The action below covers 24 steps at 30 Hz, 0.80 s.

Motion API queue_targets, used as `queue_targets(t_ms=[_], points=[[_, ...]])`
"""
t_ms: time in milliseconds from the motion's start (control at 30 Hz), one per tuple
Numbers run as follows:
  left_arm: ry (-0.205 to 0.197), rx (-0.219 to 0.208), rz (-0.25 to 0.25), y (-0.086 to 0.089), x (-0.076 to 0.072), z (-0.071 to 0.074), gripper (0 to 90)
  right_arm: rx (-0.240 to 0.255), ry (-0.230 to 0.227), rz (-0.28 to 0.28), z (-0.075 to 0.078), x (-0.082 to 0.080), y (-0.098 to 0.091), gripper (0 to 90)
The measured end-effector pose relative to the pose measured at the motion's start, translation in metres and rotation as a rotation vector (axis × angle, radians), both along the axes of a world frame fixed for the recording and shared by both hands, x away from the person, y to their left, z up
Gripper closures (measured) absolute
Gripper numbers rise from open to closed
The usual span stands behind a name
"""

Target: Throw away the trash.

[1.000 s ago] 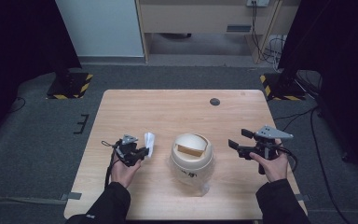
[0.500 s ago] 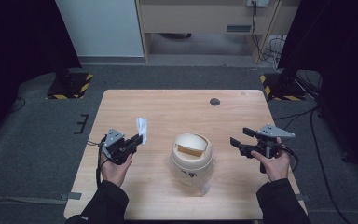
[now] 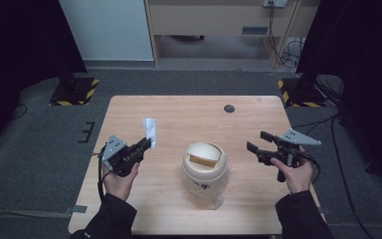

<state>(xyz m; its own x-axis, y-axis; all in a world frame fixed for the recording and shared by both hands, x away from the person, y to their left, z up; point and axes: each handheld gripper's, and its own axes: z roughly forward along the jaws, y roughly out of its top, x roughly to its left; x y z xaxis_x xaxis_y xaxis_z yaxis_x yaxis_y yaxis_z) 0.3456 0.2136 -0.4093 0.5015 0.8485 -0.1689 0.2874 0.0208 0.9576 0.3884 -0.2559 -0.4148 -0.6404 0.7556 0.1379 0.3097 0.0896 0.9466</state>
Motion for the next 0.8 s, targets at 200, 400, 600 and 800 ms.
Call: queue_targets(t_ms=[200, 400, 600, 800], points=[[-0.046, -0.008, -0.024, -0.006, -0.007, 0.012, 83.1, 0.046, -0.029, 0.007, 0.015, -0.001, 0.000, 25.9], [-0.080, -0.007, -0.061, -0.014, -0.013, 0.021, 83.1, 0.080, -0.067, 0.032, 0.030, -0.003, 0.002, 24.7], [-0.107, -0.016, -0.081, -0.019, -0.018, 0.029, 83.2, 0.096, -0.078, 0.046, 0.034, -0.004, 0.003, 23.8], [-0.146, -0.019, -0.120, -0.028, -0.024, 0.039, 83.1, 0.115, -0.088, 0.082, 0.041, -0.005, 0.006, 26.0]])
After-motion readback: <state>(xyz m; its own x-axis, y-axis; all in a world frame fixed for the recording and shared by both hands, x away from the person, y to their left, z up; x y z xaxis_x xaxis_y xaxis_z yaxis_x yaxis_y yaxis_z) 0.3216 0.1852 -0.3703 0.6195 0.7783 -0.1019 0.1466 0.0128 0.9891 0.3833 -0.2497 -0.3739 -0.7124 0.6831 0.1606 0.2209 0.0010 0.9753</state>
